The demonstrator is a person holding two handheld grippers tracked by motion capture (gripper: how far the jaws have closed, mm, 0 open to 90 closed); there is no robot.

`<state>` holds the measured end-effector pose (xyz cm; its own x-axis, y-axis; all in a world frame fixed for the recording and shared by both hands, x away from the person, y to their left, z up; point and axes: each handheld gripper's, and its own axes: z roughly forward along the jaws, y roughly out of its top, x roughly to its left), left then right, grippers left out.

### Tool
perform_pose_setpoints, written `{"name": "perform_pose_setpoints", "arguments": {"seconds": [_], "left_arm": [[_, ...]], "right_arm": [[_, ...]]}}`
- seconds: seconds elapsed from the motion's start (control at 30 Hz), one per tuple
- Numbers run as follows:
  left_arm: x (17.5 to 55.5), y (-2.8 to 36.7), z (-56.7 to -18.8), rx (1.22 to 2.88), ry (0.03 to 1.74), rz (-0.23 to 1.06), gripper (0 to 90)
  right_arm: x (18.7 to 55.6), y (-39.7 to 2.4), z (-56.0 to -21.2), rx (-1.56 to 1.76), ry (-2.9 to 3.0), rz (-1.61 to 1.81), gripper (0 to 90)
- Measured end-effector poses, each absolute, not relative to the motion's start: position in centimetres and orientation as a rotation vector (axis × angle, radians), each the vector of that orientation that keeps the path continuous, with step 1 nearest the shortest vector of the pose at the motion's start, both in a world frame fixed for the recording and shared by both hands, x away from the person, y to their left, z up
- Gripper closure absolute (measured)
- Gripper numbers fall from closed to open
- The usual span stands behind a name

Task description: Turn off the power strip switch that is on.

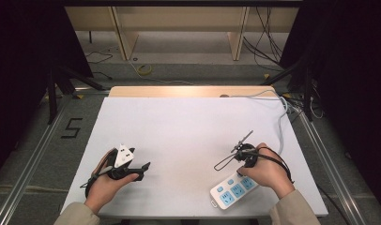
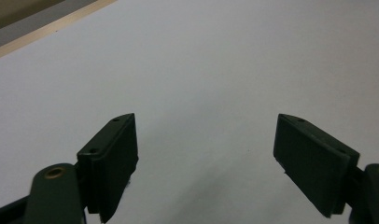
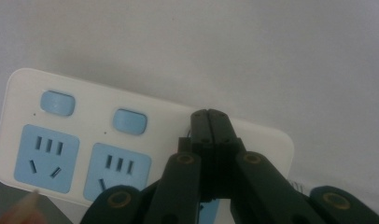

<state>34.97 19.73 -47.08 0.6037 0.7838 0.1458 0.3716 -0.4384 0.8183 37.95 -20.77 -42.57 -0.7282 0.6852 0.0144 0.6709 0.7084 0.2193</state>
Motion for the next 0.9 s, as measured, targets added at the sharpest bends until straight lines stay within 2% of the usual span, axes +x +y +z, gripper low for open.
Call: {"name": "perform_pose_setpoints", "arguments": {"seconds": [0.9], "left_arm": [[34.92,19.67,-47.09,2.054,0.905,0.673,21.8]], "right_arm": [[37.91,-20.36,-42.70,1.137,2.825,0.283,90.0]]}}
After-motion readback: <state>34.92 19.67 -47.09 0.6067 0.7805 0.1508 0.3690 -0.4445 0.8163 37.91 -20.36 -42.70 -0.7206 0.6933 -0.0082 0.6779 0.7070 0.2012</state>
